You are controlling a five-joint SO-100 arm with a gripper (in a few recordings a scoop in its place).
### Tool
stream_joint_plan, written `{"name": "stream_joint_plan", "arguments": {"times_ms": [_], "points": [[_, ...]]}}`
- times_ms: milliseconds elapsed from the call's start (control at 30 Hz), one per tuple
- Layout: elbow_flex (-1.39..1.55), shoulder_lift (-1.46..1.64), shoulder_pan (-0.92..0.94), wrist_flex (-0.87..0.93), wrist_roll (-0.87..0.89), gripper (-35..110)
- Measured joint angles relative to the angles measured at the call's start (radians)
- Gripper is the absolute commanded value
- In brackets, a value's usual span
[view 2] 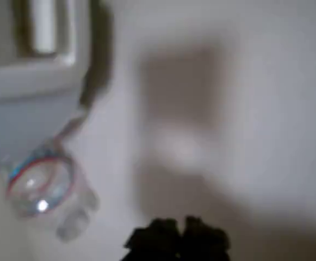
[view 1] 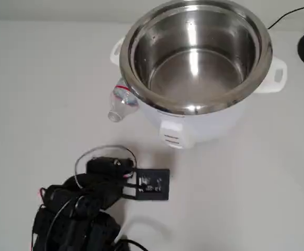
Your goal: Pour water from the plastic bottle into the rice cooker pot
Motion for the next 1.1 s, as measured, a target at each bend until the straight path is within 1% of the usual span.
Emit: {"name": "stream_joint_plan", "arguments": {"times_ms": [133, 1100], "points": [[0.005, -0.011, 0.026, 0.000, 0.000, 0], [0.005, -0.011, 0.028, 0.000, -0.011, 0]]}}
